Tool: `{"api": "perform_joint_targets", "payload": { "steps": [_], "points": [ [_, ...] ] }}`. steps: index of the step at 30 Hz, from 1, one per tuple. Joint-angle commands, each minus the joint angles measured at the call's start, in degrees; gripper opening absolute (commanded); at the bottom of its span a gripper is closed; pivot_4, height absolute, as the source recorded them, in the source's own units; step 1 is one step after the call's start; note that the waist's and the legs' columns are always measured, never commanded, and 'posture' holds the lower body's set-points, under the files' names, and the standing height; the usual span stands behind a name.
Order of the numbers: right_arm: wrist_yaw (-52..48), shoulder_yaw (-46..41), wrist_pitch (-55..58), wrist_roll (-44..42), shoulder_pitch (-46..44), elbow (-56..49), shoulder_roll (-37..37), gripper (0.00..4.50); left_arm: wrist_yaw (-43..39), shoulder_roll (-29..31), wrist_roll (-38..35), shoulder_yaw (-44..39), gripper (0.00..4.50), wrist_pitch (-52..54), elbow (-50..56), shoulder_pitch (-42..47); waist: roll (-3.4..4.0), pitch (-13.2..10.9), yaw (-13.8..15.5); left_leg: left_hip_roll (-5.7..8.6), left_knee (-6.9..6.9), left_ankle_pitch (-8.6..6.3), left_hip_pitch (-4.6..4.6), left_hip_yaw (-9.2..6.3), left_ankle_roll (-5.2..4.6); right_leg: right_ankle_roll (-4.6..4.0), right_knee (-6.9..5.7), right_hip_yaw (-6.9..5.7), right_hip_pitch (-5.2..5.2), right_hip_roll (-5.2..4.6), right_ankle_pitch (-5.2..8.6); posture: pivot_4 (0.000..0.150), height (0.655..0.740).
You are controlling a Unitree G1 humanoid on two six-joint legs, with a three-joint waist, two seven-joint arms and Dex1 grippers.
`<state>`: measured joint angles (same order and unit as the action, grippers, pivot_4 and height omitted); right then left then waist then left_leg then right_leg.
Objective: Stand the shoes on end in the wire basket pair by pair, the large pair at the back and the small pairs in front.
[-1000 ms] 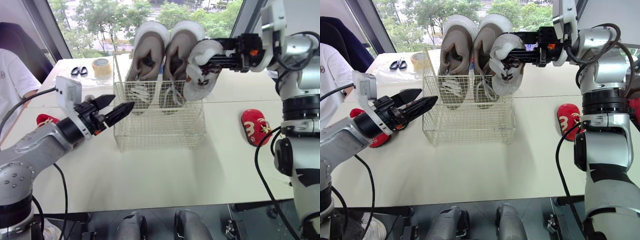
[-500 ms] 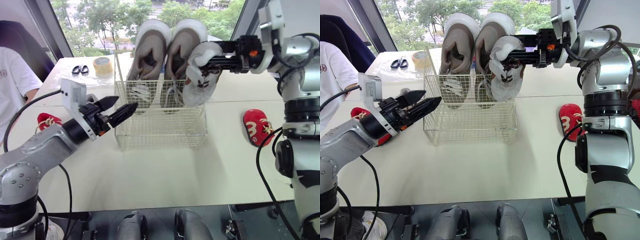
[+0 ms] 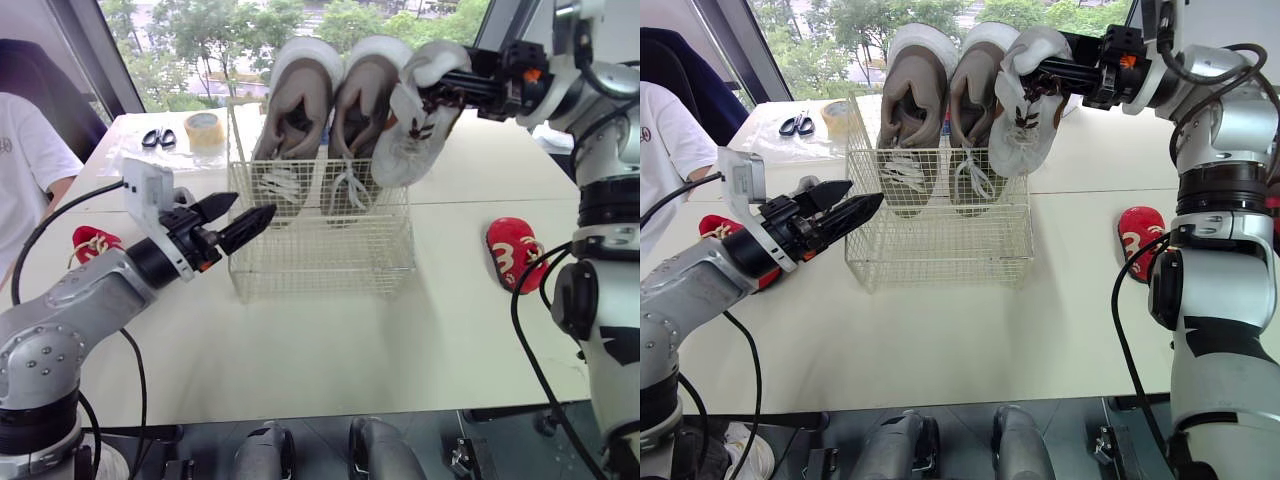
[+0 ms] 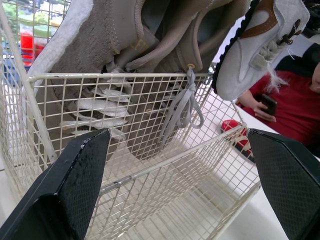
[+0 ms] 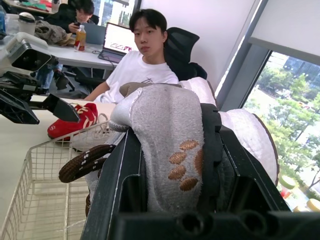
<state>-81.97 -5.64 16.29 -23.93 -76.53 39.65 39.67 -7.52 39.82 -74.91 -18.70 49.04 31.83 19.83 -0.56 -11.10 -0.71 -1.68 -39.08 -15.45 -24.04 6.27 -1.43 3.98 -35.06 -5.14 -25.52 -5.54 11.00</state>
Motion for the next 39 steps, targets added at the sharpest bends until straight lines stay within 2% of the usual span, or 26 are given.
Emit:
{"api": "perform_joint_targets", "payload": {
  "steps": [1, 10, 17, 20, 23, 24, 29, 32, 34, 37, 39],
  "points": [
    [0.08, -3.05, 2.36, -3.17, -1.5, -3.03, 0.29, 1.47, -0.94, 0.08, 0.6, -0.31, 4.47, -1.37, 0.17, 0.04, 0.0, 0.0, 0.03, 0.0, 0.0, 0.0, 0.0, 0.0, 0.0, 0.0, 0.0, 0.0, 0.0, 0.0, 0.0, 0.15, 0.74],
    [-0.16, 1.62, -1.14, -0.01, 6.97, -9.96, -3.51, 1.47, -1.75, -0.4, 1.78, -0.09, 4.47, -1.2, -0.19, -0.07, -0.01, 0.0, 0.02, 0.0, -0.03, 0.03, 0.0, -0.01, 0.04, 0.01, -0.01, -0.02, 0.02, 0.0, -0.01, 0.15, 0.74],
    [-0.27, 3.63, -6.89, 2.8, 9.11, -4.92, -6.06, 1.47, -1.93, -0.28, 2.37, 0.0, 4.47, -0.85, -0.21, 0.04, -0.01, 0.0, 0.07, 0.01, -0.03, 0.09, -0.01, -0.02, 0.15, 0.01, -0.02, -0.03, 0.02, 0.01, 0.0, 0.15, 0.74],
    [-0.77, 3.4, -6.76, 2.74, 8.94, -2.57, -5.98, 2.48, -2.01, 0.07, 2.13, -0.46, 4.5, -0.67, -0.21, 0.06, -0.01, 0.0, 0.06, 0.01, -0.03, 0.1, -0.01, -0.03, 0.15, 0.01, -0.03, -0.03, 0.02, 0.01, 0.0, 0.15, 0.74],
    [-0.57, 2.33, -5.32, 1.89, 8.48, -3.31, -4.94, 4.07, -2.44, 1.06, 0.98, -1.74, 4.5, -0.25, -0.57, 0.0, 0.0, 0.0, -0.02, 0.0, -0.03, 0.1, -0.01, -0.03, 0.15, 0.01, -0.03, -0.03, 0.01, 0.01, 0.0, 0.15, 0.74],
    [-0.51, 1.93, -4.53, 1.48, 8.45, -4.15, -4.43, 4.48, -2.38, 1.41, 0.4, -2.32, 4.5, -0.1, -0.89, -0.03, 0.0, 0.0, -0.03, -0.01, -0.03, 0.1, -0.01, -0.03, 0.15, 0.01, -0.03, -0.03, 0.01, 0.02, 0.0, 0.15, 0.74],
    [-0.76, 0.95, -0.95, -0.16, 11.14, -11.48, -0.97, 4.48, -1.83, 4.09, -1.97, -4.79, 4.5, 0.83, -3.1, 0.21, 0.0, -0.01, 0.11, -0.01, -0.03, 0.1, -0.02, -0.05, 0.16, 0.01, -0.03, -0.03, 0.0, 0.02, 0.0, 0.15, 0.74],
    [1.05, -1.98, 9.21, -4.27, 15.03, -22.13, 4.45, 4.48, -1.45, 8.62, -4.99, -9.16, 4.5, 2.35, -6.58, 0.87, -0.02, -0.02, 0.24, -0.01, -0.03, 0.08, -0.04, -0.09, 0.13, 0.01, -0.02, -0.05, 0.0, 0.01, 0.0, 0.15, 0.74],
    [4.11, -5.32, 18.87, -10.3, 17.71, -31.46, 7.46, 4.48, -1.65, 11.87, -5.7, -11.95, 4.5, 3.35, -10.35, 1.34, 0.0, -0.03, 0.2, -0.01, -0.03, 0.07, -0.09, -0.12, 0.11, 0.0, -0.02, -0.08, -0.05, -0.01, 0.01, 0.15, 0.74],
    [9.41, -9.21, 28.52, -18.01, 20.93, -43.46, 9.65, 4.48, -2.54, 18.04, 1.97, -9.8, 4.5, 4.42, -20.28, 5.06, 0.01, -0.03, 0.14, -0.02, -0.02, -0.05, -0.18, -0.14, -0.09, 0.0, -0.06, -0.09, -0.18, -0.01, 0.01, 0.15, 0.74],
    [10.13, -7.38, 32.61, -20.36, 23.04, -50.01, 11.35, 4.48, -5.6, 23.27, 12.3, -1.22, 4.5, 5.03, -29.52, 10.87, 0.0, -0.02, 0.13, -0.06, 0.0, -0.06, -0.17, -0.13, -0.09, -0.03, -0.06, -0.11, -0.22, 0.06, 0.03, 0.15, 0.74]
  ]
}}
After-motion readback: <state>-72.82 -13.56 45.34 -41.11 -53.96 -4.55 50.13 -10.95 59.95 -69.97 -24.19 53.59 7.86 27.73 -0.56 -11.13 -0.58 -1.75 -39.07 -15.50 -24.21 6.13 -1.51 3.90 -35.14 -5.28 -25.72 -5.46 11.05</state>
